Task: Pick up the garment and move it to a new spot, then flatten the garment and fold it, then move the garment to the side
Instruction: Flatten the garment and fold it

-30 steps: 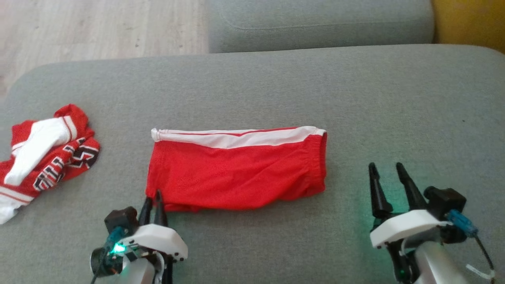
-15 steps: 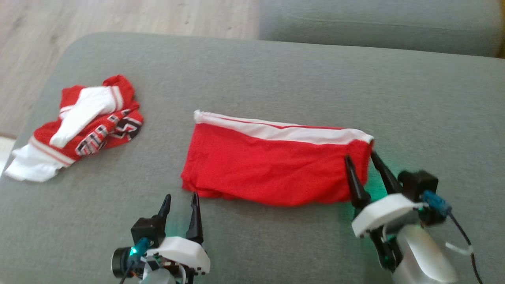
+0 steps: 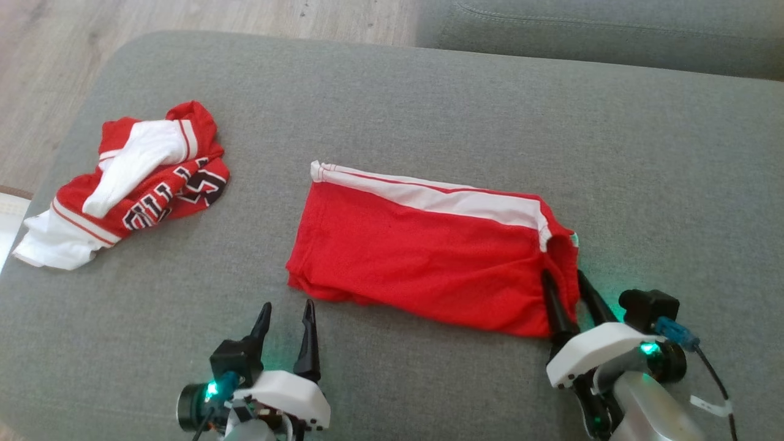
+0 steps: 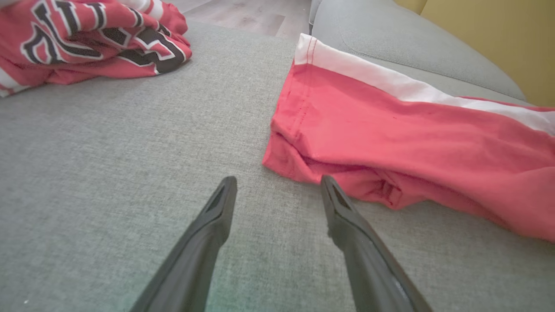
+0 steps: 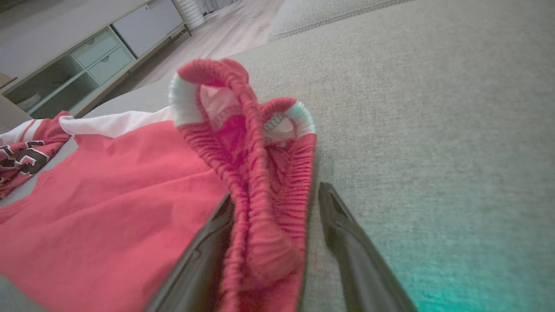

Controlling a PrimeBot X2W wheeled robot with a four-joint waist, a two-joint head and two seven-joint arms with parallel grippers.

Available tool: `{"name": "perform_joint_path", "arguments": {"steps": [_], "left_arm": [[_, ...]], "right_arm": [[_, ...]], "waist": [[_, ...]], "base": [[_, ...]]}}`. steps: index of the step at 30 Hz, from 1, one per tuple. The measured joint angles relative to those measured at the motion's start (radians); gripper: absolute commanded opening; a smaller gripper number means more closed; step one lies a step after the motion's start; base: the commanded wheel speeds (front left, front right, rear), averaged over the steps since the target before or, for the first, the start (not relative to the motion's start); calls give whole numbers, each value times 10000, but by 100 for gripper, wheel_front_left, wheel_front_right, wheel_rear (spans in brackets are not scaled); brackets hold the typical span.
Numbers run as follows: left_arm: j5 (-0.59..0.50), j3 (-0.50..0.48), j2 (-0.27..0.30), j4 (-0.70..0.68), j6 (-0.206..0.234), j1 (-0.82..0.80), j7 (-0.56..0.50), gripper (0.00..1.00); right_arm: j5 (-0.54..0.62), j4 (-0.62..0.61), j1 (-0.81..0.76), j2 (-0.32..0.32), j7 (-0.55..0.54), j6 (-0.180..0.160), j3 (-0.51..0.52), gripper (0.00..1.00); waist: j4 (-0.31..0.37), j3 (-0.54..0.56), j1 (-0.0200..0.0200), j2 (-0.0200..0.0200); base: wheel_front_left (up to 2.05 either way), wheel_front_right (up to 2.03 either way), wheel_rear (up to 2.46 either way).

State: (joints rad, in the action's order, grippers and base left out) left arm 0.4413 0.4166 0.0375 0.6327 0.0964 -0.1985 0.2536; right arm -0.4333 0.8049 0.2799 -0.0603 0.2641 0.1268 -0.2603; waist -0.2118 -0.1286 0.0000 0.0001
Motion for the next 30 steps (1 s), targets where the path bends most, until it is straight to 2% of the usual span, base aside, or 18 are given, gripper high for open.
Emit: {"name": "perform_joint_path", "arguments": {"steps": [1,5,11,14,19,23,30], "left_arm": [[-12,6,-2,0,0,0,0,100],[-13,4,4,0,0,0,0,100],[-115,-48,6,31,-10,17,0,100],[-192,-50,10,98,-96,194,0,100],[-192,27,15,230,-176,436,0,100],[-188,130,21,357,-184,438,0,100],[-77,539,33,483,-265,453,-2,100]], "right_arm": [[-125,0,16,0,0,0,-38,0],[-583,-25,86,2,-2,0,-21,0],[-865,-84,115,27,-17,0,587,0],[-951,-184,-33,-629,-90,0,1260,0],[-1005,-309,-74,-1256,-90,0,1580,0],[-2019,-959,-62,-1093,-272,0,1047,0],[-4071,-2798,-86,-637,-1522,0,-782,0]], "waist": [[16,-8,0,0],[74,-4,0,0],[246,129,0,0],[468,299,0,0],[697,493,0,0],[845,692,0,0],[655,894,0,0]], "base": [[0,0,0],[0,0,0],[0,0,0],[0,0,0],[0,0,0],[0,0,0],[0,0,0]]}}
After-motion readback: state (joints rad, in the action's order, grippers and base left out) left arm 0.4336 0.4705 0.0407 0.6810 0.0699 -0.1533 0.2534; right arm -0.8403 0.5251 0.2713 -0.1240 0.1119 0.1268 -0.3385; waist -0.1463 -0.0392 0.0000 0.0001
